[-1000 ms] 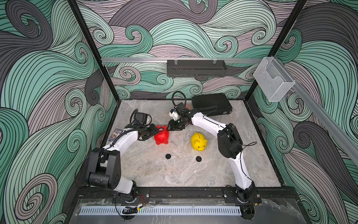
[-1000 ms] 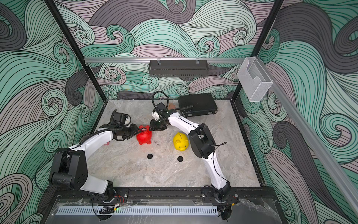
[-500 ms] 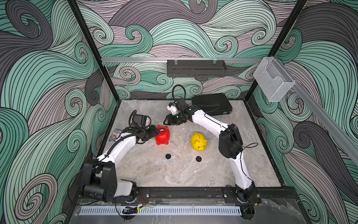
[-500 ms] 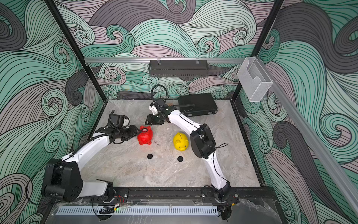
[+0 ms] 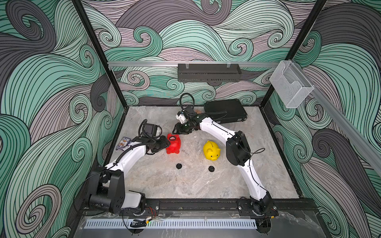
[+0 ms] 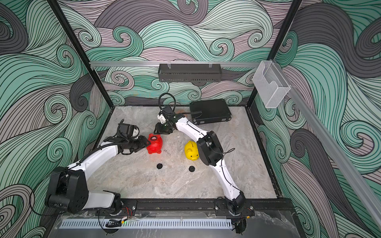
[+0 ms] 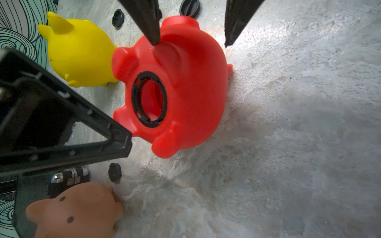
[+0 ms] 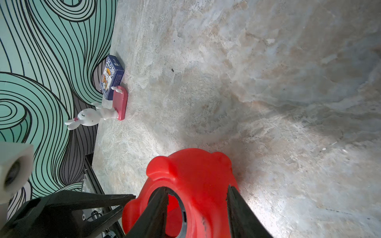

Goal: Close piggy banks
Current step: Adjust the piggy bank at the center of the board.

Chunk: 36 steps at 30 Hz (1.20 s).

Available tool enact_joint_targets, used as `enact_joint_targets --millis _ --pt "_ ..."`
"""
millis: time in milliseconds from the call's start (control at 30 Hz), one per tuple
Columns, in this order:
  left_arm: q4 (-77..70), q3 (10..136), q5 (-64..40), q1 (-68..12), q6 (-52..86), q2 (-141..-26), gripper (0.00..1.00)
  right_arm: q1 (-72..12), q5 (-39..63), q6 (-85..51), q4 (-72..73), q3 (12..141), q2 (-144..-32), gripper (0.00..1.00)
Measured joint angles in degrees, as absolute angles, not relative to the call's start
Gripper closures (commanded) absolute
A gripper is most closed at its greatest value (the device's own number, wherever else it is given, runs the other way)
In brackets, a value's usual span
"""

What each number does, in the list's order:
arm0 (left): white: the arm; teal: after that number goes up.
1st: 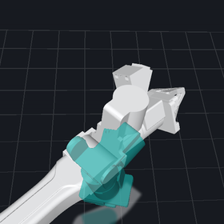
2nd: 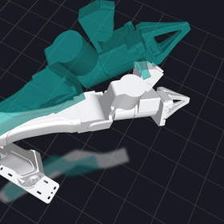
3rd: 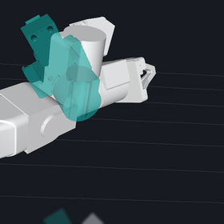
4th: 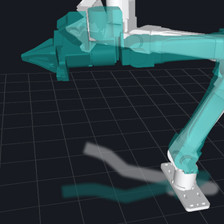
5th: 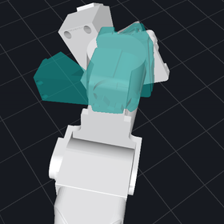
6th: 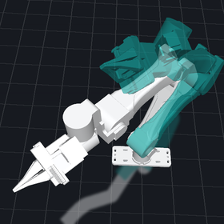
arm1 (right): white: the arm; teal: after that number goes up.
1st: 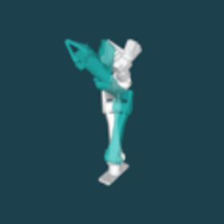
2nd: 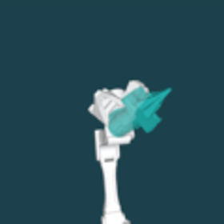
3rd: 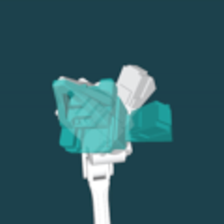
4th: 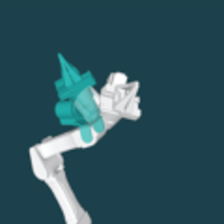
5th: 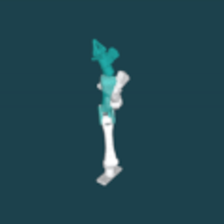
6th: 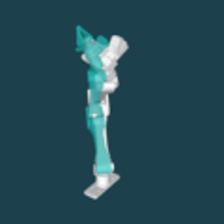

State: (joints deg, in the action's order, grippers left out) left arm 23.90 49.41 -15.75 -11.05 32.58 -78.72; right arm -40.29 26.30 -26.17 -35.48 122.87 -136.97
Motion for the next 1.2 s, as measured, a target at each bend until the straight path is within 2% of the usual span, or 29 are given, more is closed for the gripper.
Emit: enact_joint_targets --millis 733,1200 --pt "22.5 50.2 -14.2 -11.1 32.6 -80.1 0.54 -40.3 24.6 -25.5 -34.5 113.7 -132.2 0.58" --pt "26.5 53.5 -8.2 -11.0 32.6 -81.7 0.48 -39.9 24.4 -24.2 -35.1 111.2 -128.2 0.56"
